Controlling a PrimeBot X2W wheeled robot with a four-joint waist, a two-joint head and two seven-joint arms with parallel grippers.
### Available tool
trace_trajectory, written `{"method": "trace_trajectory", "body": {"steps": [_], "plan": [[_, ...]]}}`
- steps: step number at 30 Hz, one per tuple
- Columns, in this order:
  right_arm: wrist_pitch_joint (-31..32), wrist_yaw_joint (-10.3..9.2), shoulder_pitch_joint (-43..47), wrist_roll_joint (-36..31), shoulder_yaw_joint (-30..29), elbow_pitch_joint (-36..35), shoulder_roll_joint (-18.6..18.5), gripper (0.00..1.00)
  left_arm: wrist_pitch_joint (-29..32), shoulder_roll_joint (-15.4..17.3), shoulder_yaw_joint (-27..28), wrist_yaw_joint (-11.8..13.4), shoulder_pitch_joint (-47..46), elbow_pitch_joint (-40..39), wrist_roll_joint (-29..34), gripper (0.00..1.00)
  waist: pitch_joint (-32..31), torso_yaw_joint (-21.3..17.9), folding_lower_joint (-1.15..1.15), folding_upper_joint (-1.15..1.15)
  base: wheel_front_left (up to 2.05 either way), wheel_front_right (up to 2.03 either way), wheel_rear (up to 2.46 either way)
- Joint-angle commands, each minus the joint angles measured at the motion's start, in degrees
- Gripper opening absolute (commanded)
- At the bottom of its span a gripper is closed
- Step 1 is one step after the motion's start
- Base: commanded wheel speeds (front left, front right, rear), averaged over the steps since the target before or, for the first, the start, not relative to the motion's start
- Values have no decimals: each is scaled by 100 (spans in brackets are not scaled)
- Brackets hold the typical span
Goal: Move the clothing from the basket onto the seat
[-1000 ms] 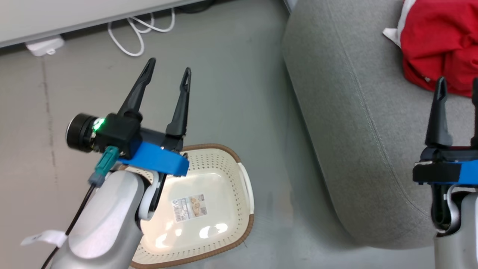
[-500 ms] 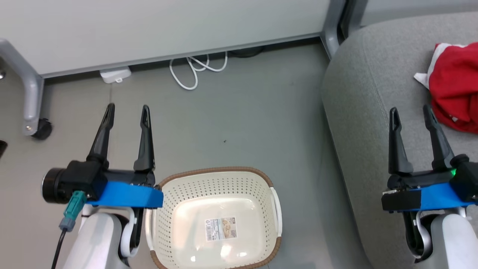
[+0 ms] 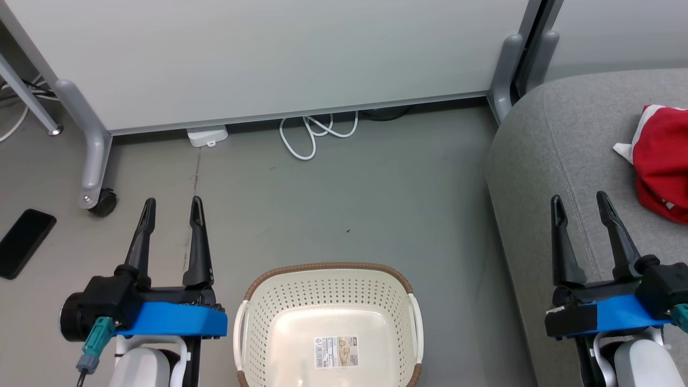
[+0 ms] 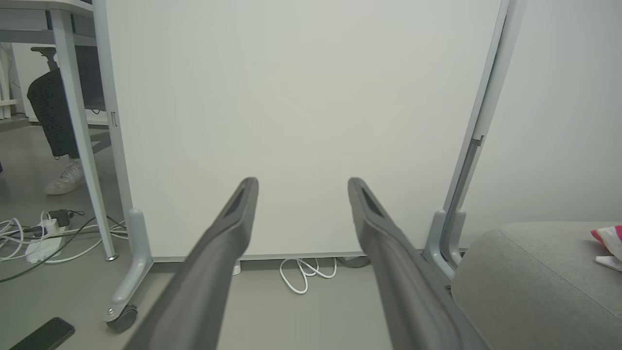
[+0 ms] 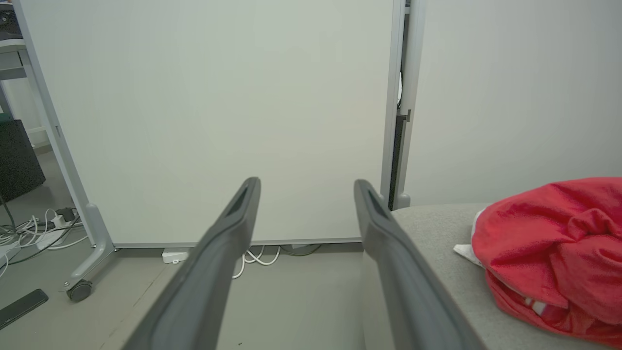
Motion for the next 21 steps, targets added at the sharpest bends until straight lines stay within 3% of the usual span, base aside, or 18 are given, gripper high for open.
{"method": "trace_trajectory", "body": {"steps": [1,21], "plan": [[-22,3,85,26,4,15,10,100,-14,-25,62,-26,65,-25,48,100,-44,34,1,0,0,0,0],[-22,3,150,207,24,243,11,100,-14,-179,444,-205,162,173,256,100,-72,123,1,0,0,0,0]]}}
